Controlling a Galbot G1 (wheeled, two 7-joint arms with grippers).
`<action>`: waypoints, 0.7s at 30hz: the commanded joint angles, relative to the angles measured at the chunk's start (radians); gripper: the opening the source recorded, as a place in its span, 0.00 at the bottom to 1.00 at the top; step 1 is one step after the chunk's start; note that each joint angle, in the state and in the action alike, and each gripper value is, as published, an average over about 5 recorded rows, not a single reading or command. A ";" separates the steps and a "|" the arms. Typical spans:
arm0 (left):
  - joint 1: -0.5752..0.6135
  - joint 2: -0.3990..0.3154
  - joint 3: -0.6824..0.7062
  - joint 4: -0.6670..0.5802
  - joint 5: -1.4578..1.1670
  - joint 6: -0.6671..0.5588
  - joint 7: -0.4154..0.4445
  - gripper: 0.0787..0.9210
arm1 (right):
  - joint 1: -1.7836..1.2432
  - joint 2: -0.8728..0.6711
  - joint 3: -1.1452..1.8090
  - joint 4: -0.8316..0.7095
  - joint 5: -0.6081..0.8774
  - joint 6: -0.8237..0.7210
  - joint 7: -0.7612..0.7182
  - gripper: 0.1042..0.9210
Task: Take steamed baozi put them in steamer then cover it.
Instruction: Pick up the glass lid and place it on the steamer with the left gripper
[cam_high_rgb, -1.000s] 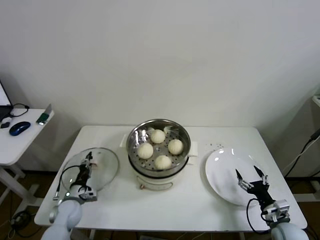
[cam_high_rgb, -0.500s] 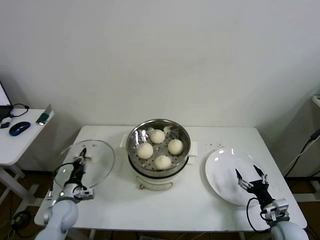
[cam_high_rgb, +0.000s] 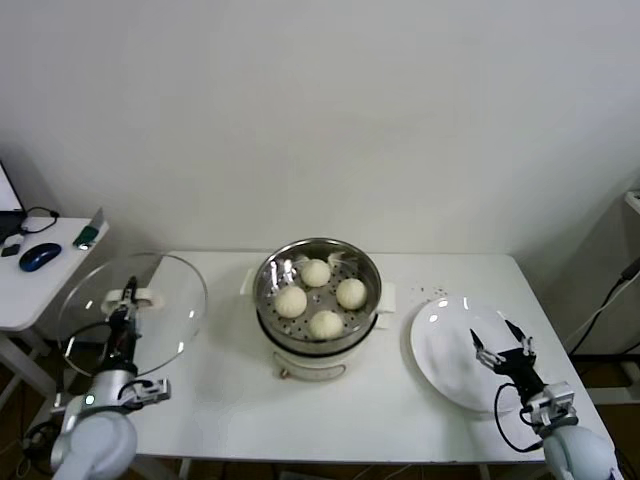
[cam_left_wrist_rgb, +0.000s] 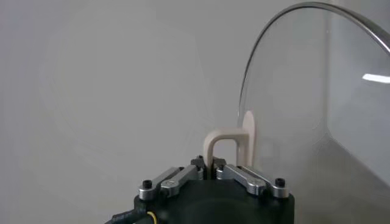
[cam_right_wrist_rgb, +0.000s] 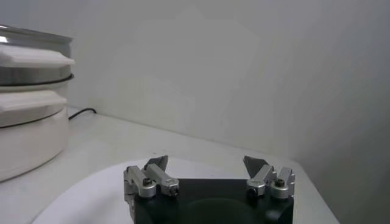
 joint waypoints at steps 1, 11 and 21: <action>0.006 0.187 0.123 -0.302 -0.083 0.278 0.116 0.08 | 0.082 -0.021 -0.057 -0.052 -0.003 -0.002 0.002 0.88; -0.433 0.044 0.558 -0.200 0.116 0.359 0.341 0.08 | 0.142 -0.031 -0.097 -0.085 -0.010 -0.008 0.004 0.88; -0.603 -0.246 0.724 -0.012 0.286 0.359 0.468 0.08 | 0.149 -0.034 -0.092 -0.105 -0.025 -0.001 0.002 0.88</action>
